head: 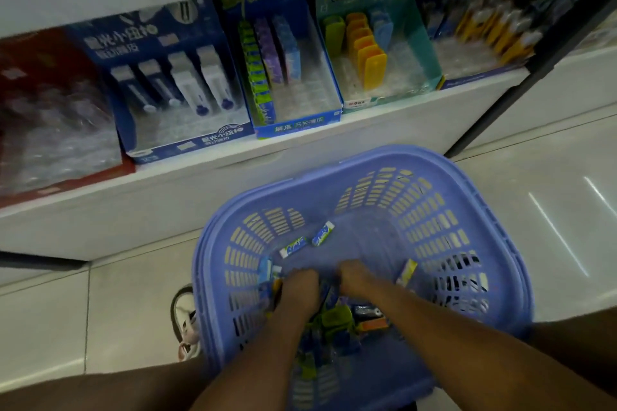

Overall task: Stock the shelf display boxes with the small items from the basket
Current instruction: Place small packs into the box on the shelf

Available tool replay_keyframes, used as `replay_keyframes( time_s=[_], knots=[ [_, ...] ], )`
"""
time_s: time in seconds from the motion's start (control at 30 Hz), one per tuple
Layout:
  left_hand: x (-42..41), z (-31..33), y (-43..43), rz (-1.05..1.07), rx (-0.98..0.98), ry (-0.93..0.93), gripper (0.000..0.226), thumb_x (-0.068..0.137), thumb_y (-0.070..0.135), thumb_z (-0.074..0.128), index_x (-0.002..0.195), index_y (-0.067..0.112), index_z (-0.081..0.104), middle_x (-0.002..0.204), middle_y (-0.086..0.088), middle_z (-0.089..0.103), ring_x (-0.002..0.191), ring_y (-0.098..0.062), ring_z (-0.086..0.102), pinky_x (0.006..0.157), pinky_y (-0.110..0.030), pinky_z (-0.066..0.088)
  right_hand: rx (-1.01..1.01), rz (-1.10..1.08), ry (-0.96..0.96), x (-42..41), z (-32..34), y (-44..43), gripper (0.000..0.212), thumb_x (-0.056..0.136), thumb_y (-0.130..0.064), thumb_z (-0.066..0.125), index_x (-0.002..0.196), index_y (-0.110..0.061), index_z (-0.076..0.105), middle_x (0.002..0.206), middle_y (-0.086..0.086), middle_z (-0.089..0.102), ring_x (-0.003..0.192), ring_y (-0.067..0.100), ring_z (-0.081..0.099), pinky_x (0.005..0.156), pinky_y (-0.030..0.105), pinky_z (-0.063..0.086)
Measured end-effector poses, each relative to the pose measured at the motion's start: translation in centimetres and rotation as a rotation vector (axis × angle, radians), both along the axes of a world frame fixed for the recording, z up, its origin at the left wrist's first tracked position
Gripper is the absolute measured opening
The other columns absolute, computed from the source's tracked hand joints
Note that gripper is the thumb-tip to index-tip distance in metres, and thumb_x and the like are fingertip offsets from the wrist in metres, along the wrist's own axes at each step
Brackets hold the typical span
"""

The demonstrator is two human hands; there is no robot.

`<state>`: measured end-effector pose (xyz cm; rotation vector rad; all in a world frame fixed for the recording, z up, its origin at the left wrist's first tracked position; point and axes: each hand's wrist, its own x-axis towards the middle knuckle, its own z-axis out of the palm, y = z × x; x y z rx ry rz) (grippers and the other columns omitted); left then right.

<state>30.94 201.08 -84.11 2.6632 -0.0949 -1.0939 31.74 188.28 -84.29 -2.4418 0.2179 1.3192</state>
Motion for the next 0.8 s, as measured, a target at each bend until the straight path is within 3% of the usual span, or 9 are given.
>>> replay_keyframes(
  time_s=[0.07,0.2,0.33,0.4,0.47,0.53,0.6,0.67,0.8],
  knots=[
    [0.1,-0.6,-0.1,0.008,-0.012,0.036,0.030,0.094,0.014,0.048,0.120,0.005,0.058,0.124,-0.017,0.058,0.114,-0.030,0.055,0.079,-0.024,0.039,0.011,0.018,0.006,-0.1,0.3,0.0,0.034,0.088,-0.012,0.059,0.121,-0.001,0.061,0.128,0.019,0.058,0.119,0.030,0.054,0.099,0.030,0.041],
    [0.3,-0.7,-0.2,-0.040,0.042,0.097,0.029,0.087,0.018,0.056,0.113,0.007,0.063,0.118,-0.017,0.061,0.111,-0.033,0.057,0.092,-0.037,0.046,0.009,0.039,0.030,-0.2,-0.1,-0.7,0.038,0.083,-0.019,0.067,0.117,-0.004,0.065,0.123,0.018,0.062,0.113,0.029,0.059,0.093,0.030,0.045],
    [1.4,-0.1,-0.4,0.049,-0.039,0.253,0.030,0.089,0.023,0.060,0.111,0.003,0.064,0.117,-0.018,0.062,0.106,-0.029,0.059,0.093,-0.038,0.046,0.042,-0.061,0.011,0.1,0.3,-1.3,0.036,0.085,-0.023,0.066,0.116,-0.005,0.066,0.123,0.014,0.063,0.115,0.026,0.058,0.098,0.029,0.044],
    [2.5,0.6,-0.7,0.120,-0.135,0.283,0.022,0.089,0.021,0.064,0.086,-0.001,0.066,0.092,-0.021,0.062,0.079,-0.021,0.055,0.080,-0.039,0.044,0.101,-0.112,-0.020,1.2,1.4,-2.2,0.031,0.086,-0.020,0.064,0.114,-0.006,0.067,0.118,0.013,0.065,0.108,0.022,0.060,0.091,0.026,0.044],
    [3.8,1.7,-0.7,0.242,-0.277,0.151,0.036,0.080,0.015,0.072,0.052,0.013,0.049,0.056,-0.006,0.047,0.056,-0.013,0.042,0.059,-0.028,0.038,0.162,-0.190,-0.073,2.8,3.1,-3.5,0.025,0.083,-0.015,0.064,0.107,-0.007,0.068,0.112,0.012,0.068,0.099,0.023,0.063,0.081,0.024,0.047],
    [5.1,4.0,-0.8,0.300,-0.377,0.112,0.041,0.075,0.015,0.076,0.048,0.018,0.044,0.049,0.002,0.043,0.049,-0.011,0.040,0.046,-0.020,0.034,0.198,-0.193,-0.149,4.5,5.3,-4.9,0.023,0.085,-0.010,0.064,0.105,0.000,0.067,0.106,0.016,0.068,0.090,0.023,0.064,0.077,0.027,0.049],
    [6.6,6.6,-1.2,0.298,-0.440,0.180,0.035,0.077,0.016,0.075,0.052,0.016,0.049,0.052,-0.001,0.049,0.048,-0.009,0.044,0.041,-0.015,0.034,0.278,-0.210,-0.182,6.1,8.0,-6.2,0.017,0.086,-0.004,0.063,0.100,0.004,0.067,0.085,0.017,0.067,0.067,0.015,0.058,0.063,0.023,0.047],
    [7.9,9.3,-1.7,0.339,-0.545,0.246,0.029,0.079,0.013,0.073,0.060,0.013,0.052,0.060,-0.007,0.052,0.053,-0.013,0.048,0.050,-0.019,0.042,0.393,-0.226,-0.162,7.3,11.5,-7.4,0.007,0.087,-0.002,0.061,0.090,-0.002,0.067,0.070,0.010,0.062,0.059,0.011,0.054,0.058,0.019,0.045],
    [9.5,15.3,-2.4,0.282,-0.681,0.176,0.019,0.086,0.013,0.064,0.070,0.012,0.055,0.080,-0.016,0.060,0.064,-0.017,0.053,0.062,-0.025,0.043,0.579,-0.307,-0.256,8.8,19.3,-9.5,0.006,0.090,-0.002,0.059,0.089,-0.007,0.062,0.073,0.009,0.060,0.060,0.011,0.056,0.059,0.017,0.047]
  ],
)
